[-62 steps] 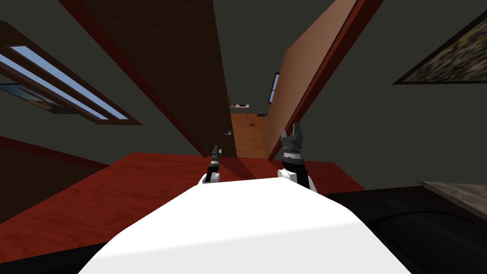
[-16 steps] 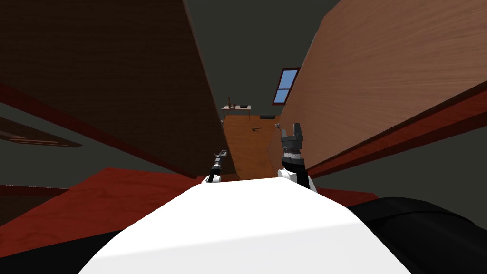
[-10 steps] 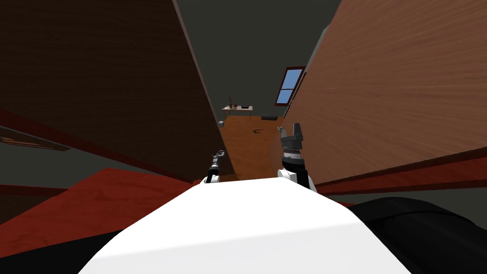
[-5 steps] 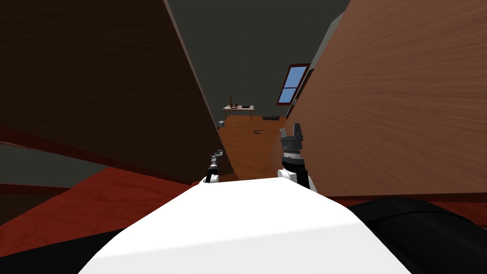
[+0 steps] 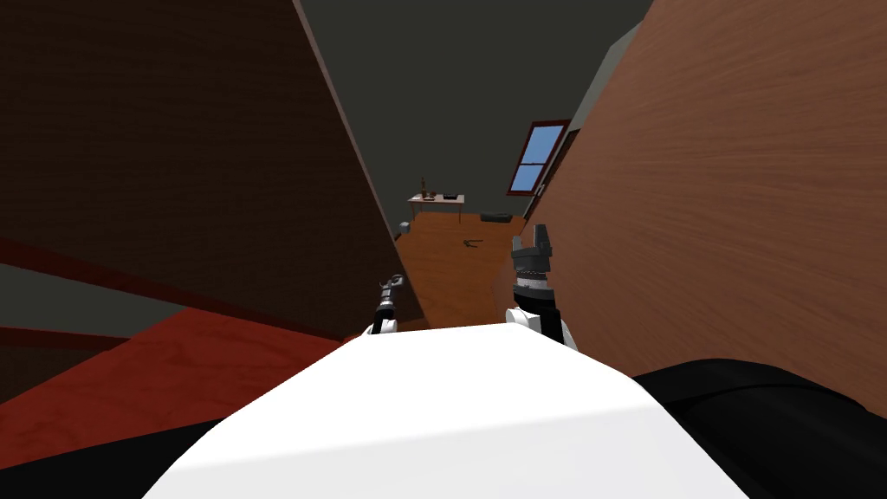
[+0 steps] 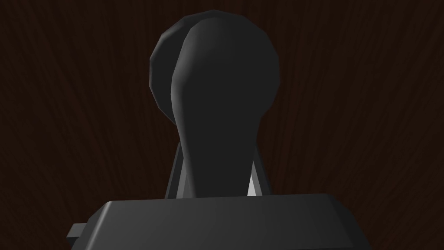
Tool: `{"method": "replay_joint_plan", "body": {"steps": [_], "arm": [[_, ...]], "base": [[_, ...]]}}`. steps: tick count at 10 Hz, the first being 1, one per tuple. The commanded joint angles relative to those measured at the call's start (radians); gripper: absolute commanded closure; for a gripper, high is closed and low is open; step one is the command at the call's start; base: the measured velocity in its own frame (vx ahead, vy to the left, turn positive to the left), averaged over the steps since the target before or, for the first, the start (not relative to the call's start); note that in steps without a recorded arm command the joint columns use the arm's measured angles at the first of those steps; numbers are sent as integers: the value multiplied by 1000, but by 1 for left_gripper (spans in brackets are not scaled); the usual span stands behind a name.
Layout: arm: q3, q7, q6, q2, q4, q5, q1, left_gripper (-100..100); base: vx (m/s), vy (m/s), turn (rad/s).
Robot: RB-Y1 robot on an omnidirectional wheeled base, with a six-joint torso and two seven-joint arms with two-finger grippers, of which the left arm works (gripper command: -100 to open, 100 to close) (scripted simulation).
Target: Push the door open
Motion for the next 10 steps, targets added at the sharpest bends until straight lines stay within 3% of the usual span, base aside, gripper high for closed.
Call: {"method": "replay_joint_plan", "body": {"steps": [1,10], "arm": [[17,-4,-2,10,-4,9,-4,100],[84,-31,-4,18,9,43,1,100]], "base": [[165,-85,45],[152,-54,47]]}}
